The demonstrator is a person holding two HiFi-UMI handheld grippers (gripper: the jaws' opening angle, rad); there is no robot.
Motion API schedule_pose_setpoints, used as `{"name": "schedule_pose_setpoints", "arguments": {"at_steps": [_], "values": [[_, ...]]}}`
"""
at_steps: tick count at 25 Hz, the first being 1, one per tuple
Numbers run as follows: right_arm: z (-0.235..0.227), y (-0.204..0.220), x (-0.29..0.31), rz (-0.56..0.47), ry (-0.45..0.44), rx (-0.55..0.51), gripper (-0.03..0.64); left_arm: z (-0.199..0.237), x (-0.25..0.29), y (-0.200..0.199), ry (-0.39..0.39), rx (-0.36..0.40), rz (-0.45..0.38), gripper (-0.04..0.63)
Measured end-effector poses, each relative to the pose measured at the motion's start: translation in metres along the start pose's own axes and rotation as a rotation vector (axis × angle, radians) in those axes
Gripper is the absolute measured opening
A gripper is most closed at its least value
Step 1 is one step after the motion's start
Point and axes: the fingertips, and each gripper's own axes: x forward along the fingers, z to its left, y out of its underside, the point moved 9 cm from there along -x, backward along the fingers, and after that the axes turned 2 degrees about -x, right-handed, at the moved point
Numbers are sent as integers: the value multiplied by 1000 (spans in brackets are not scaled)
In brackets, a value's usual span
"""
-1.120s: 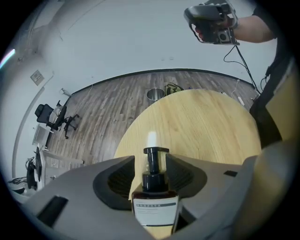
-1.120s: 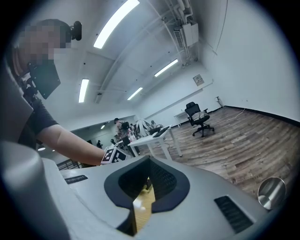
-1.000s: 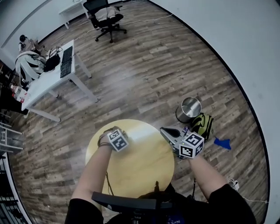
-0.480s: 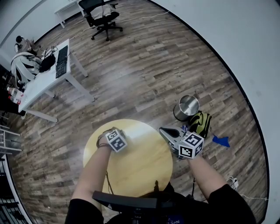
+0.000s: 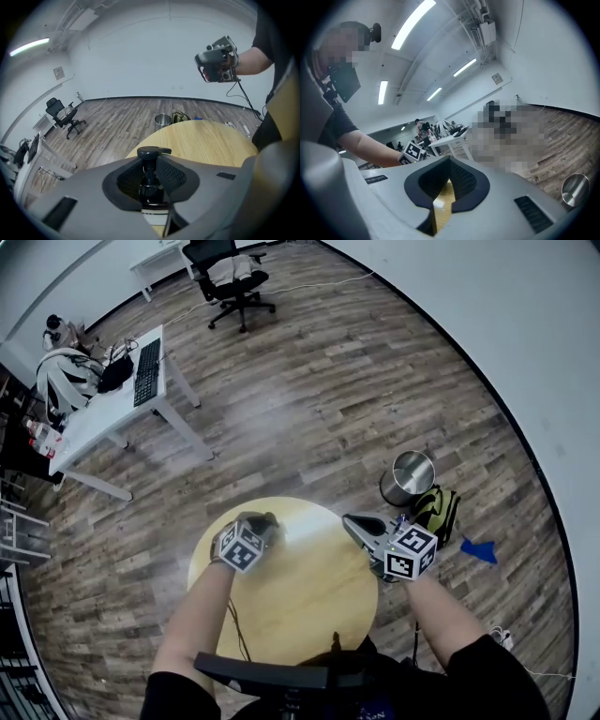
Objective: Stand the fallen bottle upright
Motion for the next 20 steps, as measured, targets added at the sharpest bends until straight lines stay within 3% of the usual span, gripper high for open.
{"name": "schedule_pose_setpoints", "arguments": {"at_steps": [7,16,20], "values": [[13,2,15,11,-23,-7,15,5,-21,34,-42,-170,-212,107],[37,2,41,23,-61,-12,15,4,-43,67,-72,-191,-261,107],[46,0,48,21,-66,-20,15,5,-53,78,-114,-227,-336,107]]}}
